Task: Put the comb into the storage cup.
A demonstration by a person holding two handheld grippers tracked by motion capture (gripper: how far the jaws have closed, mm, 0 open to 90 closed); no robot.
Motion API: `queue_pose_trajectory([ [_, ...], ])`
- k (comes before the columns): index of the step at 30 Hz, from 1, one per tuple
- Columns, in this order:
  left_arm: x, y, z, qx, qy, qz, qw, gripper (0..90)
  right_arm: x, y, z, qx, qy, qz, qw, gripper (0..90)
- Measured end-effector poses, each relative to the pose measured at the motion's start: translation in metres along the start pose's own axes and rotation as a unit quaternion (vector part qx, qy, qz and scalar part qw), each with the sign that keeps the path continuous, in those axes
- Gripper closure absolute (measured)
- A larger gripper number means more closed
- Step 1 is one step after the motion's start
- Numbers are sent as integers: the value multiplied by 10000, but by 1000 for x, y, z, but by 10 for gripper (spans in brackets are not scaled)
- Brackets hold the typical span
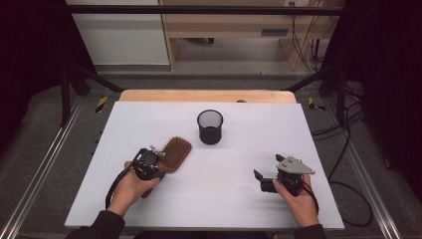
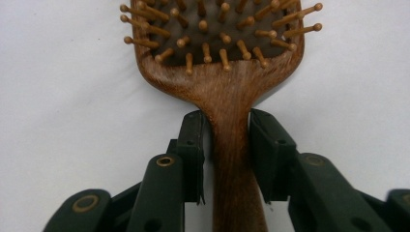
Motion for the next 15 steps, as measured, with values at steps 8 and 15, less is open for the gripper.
queue_pose_trajectory([
  [8, -1, 1, -1, -101, -14, 29, 9999, 727, 0, 0, 1, 21, 9, 8, 10000, 59],
  [15, 0, 0, 0, -42, -76, -55, 9999, 729, -1, -1, 1, 34, 19, 19, 10000, 59],
])
Point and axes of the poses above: each handheld gripper's, and its own axes: x roughly backward along the jaws, y roughly out of its top, z roughly to its left, the point moved 7 cm from there along -x, roughly forward along the jaws, and after that the axes turned 7 degrees about -y, right-handed, at the moved point
